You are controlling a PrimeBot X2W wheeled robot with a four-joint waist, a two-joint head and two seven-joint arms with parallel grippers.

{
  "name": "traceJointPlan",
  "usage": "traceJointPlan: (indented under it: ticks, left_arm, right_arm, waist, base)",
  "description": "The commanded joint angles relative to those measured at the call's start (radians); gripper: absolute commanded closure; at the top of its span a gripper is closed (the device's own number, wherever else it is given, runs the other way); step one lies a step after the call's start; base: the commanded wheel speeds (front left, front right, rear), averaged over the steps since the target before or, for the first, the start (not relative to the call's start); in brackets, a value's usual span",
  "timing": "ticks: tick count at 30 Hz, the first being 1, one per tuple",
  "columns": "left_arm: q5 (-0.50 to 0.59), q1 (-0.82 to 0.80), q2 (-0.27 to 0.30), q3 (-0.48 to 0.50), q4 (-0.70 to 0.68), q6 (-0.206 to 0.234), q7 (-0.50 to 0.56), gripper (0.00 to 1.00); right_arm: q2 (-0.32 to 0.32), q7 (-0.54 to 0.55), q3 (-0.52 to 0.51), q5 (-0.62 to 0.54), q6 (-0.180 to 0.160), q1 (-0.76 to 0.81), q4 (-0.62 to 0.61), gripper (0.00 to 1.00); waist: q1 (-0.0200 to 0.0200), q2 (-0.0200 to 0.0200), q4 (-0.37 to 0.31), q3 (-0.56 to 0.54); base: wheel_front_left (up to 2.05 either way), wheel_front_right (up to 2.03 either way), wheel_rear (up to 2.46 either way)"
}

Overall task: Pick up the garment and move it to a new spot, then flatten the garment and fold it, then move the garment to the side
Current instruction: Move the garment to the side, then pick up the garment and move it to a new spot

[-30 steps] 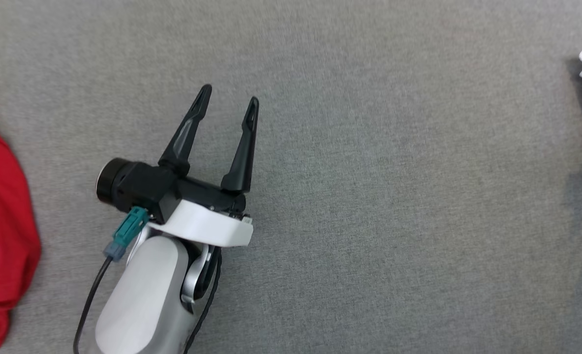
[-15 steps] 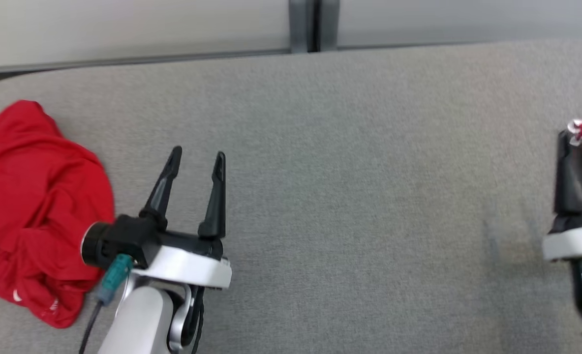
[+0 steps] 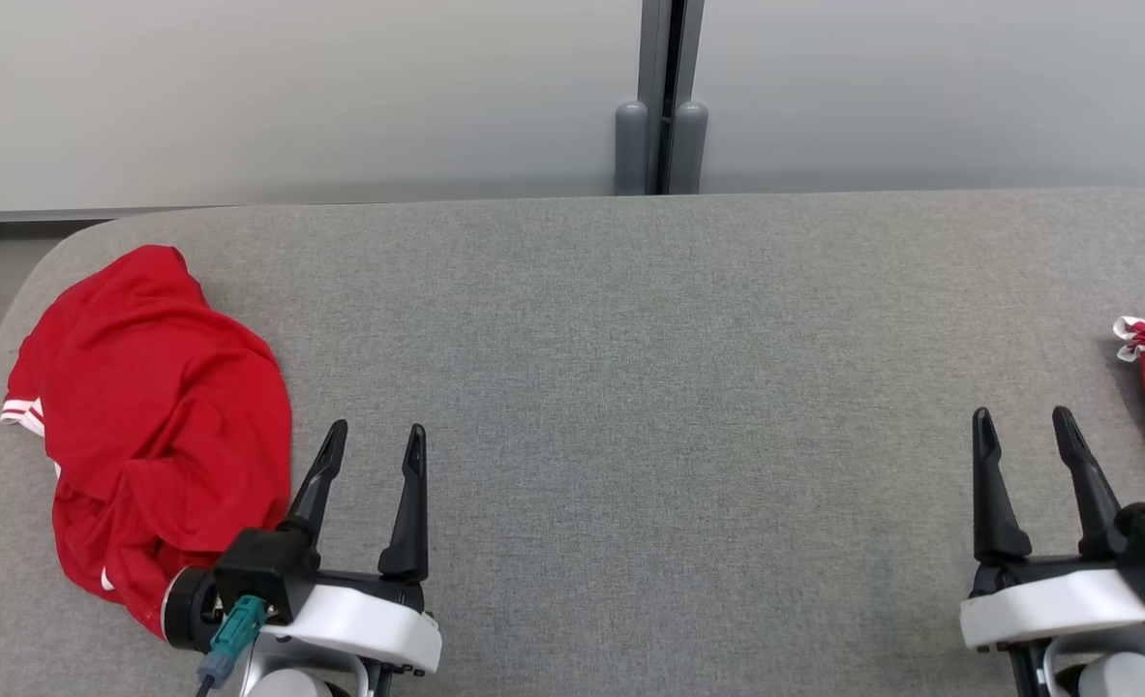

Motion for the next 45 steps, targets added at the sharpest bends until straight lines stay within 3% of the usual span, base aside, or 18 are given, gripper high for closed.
traceJointPlan:
  ticks: [1, 10, 37, 45]
  left_arm:
    - [-0.005, 0.010, 0.004, 0.003, 0.003, 0.006, -0.002, 0.00]
    - [-0.010, 0.023, 0.004, -0.012, 0.012, 0.009, -0.002, 0.00]
    - [-0.017, 0.022, 0.004, -0.016, 0.019, 0.009, -0.002, 0.00]
    - [-0.025, 0.006, 0.004, -0.020, 0.015, 0.016, -0.002, 0.00]
  right_arm:
    - [0.015, -0.001, -0.002, 0.001, -0.001, 0.021, -0.002, 0.00]
    - [0.042, -0.001, 0.017, -0.030, -0.001, 0.052, 0.002, 0.00]
    - [0.044, -0.001, -0.001, -0.025, -0.001, 0.034, 0.010, 0.00]
    - [0.036, -0.001, 0.044, -0.003, -0.001, 0.046, 0.002, 0.00]
  waist:
    - [-0.0001, 0.0000, 0.000, -0.007]
    - [-0.0001, 0.0000, 0.006, -0.016]
    - [-0.0001, 0.0000, 0.006, -0.016]
    - [-0.0001, 0.0000, 0.073, -0.014]
  base:
    - [0.00, 0.00, 0.00]
    - [0.00, 0.00, 0.00]
    - [0.00, 0.00, 0.00]
    - [0.00, 0.00, 0.00]
